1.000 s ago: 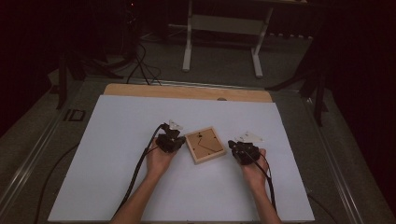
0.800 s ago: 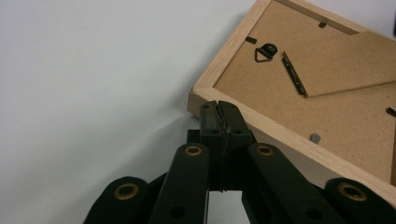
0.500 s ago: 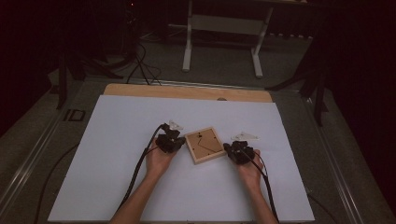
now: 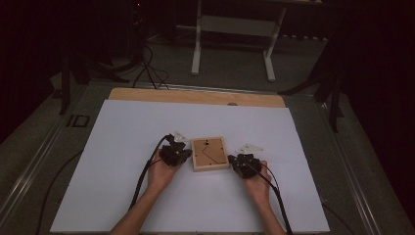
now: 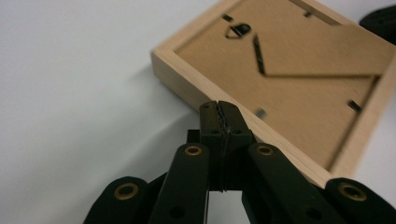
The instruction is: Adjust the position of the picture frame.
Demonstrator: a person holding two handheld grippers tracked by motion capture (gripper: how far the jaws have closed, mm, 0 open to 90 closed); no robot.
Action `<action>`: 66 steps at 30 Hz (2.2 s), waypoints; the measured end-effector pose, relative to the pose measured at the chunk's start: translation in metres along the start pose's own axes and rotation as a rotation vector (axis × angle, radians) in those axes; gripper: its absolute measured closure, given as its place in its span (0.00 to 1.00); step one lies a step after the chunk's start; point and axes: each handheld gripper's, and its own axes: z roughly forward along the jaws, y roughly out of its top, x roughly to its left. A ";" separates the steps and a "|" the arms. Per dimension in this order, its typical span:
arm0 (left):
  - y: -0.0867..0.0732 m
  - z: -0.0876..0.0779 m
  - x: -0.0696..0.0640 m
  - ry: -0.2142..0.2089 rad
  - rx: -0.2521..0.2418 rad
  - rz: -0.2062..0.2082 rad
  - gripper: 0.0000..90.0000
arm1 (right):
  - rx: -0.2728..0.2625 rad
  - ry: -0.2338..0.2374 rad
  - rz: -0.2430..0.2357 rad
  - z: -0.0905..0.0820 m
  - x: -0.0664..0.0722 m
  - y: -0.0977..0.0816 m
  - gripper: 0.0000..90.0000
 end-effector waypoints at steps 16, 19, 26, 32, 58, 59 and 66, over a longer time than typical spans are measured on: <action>-0.024 -0.012 -0.005 -0.012 0.027 0.005 1.00 | -0.005 0.028 -0.025 0.000 0.014 -0.001 1.00; -0.025 -0.013 -0.004 -0.010 0.026 0.002 1.00 | -0.004 0.031 -0.026 0.000 0.016 -0.001 1.00; -0.027 -0.017 0.006 -0.009 0.032 -0.021 1.00 | 0.001 0.051 -0.051 -0.002 0.028 -0.002 1.00; -0.030 -0.018 0.019 0.010 0.016 -0.061 1.00 | -0.006 0.081 -0.102 -0.006 0.044 -0.003 1.00; -0.051 -0.053 0.008 -0.062 -0.091 -0.066 0.99 | -0.054 0.002 -0.108 0.024 0.009 0.050 1.00; -0.052 -0.052 0.008 -0.068 -0.081 -0.066 0.99 | -0.050 -0.003 -0.104 0.026 0.008 0.052 1.00; -0.057 -0.042 0.003 -0.050 -0.032 -0.039 0.99 | -0.028 -0.029 -0.081 0.041 0.003 0.059 1.00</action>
